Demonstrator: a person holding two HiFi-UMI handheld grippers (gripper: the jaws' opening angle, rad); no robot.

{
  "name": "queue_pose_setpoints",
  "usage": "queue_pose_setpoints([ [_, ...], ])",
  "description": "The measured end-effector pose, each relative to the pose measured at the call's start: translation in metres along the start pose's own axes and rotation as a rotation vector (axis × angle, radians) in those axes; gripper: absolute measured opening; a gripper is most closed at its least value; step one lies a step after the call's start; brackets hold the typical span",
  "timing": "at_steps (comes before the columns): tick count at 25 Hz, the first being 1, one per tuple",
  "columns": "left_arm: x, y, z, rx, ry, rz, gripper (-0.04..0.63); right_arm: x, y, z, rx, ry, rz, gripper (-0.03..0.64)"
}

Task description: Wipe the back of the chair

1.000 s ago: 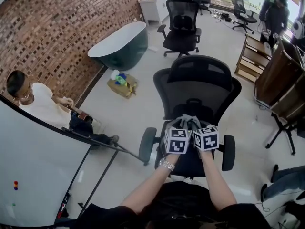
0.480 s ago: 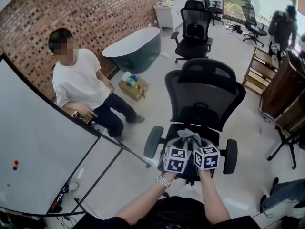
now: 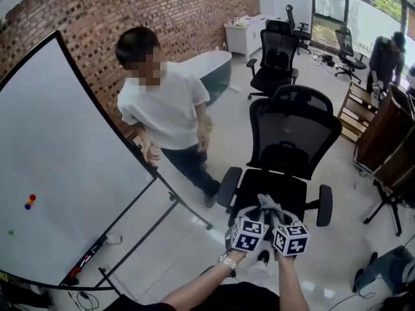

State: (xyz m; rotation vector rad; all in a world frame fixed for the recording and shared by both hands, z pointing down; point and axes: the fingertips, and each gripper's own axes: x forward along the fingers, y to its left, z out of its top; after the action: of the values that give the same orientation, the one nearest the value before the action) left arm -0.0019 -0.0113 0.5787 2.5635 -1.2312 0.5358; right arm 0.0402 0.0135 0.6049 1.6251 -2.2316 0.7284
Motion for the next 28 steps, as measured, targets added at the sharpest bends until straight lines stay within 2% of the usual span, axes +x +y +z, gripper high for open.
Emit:
queue_pose_setpoints([
  [8, -0.011, -0.021, 0.022, -0.012, -0.048, -0.007, 0.057, -0.026, -0.009, 0.002, -0.02, -0.007, -0.009, 0.014],
  [17, -0.002, -0.058, 0.039, 0.045, -0.06, -0.011, 0.057, -0.052, -0.037, 0.015, -0.012, -0.049, 0.002, 0.014],
  [28, -0.012, -0.047, 0.033, 0.033, -0.048, 0.062, 0.057, -0.045, -0.021, 0.012, -0.027, -0.037, 0.092, 0.014],
])
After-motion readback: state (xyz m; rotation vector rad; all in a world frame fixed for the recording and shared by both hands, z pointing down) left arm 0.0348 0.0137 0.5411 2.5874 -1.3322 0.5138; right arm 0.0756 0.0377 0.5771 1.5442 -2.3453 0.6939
